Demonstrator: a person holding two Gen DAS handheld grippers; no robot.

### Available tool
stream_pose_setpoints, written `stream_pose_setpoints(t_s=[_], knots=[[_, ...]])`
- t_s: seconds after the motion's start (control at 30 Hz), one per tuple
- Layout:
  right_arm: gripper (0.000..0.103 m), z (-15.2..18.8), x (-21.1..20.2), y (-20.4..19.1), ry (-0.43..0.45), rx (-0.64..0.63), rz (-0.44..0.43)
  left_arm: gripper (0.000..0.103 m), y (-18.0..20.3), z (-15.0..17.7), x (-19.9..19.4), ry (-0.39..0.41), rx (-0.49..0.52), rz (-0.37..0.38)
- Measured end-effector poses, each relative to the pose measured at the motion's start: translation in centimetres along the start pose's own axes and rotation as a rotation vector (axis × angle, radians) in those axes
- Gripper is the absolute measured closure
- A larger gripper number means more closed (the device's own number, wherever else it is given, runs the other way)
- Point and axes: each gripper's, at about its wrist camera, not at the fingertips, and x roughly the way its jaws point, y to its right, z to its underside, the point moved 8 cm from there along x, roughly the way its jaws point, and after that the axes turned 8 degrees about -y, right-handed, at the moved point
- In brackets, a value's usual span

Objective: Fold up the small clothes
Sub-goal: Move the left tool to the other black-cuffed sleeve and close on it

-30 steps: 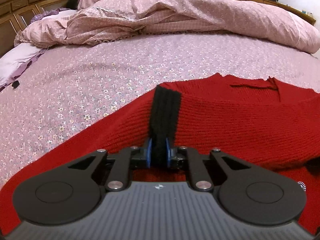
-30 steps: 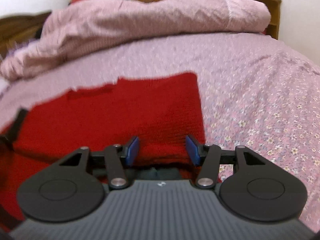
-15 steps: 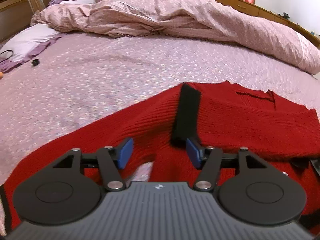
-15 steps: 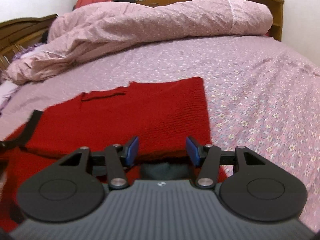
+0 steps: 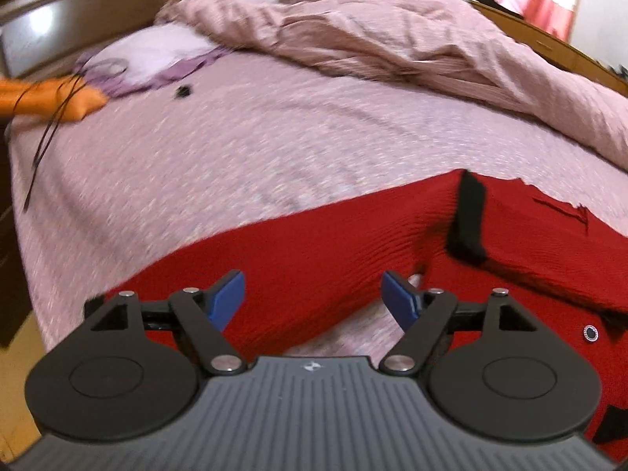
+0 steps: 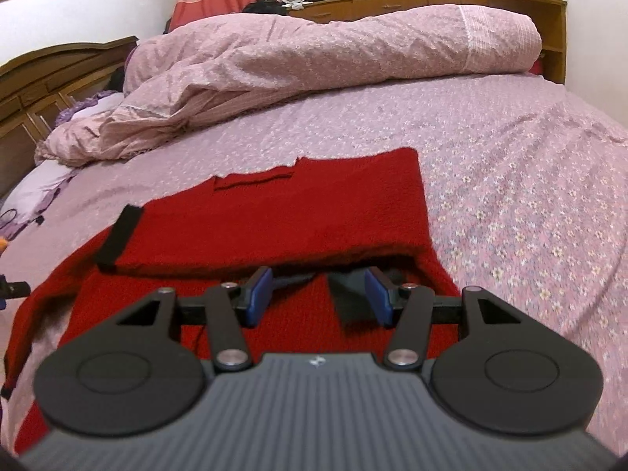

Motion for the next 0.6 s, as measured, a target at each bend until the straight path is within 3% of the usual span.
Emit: stream_pose_setpoints(t_s=[0.4,0.6], knots=[[0.048,3.7,-1.1,-1.5,-0.052,-0.022,-0.009,0.022,-4.6,4.3,0.5,-0.108,-0.223,0.004],[0.048,5.6,-1.2,-1.7,-0.080,-0.014,-0.003,0.022,-5.5,5.5,1.1,-0.122,-0.351,0.076]])
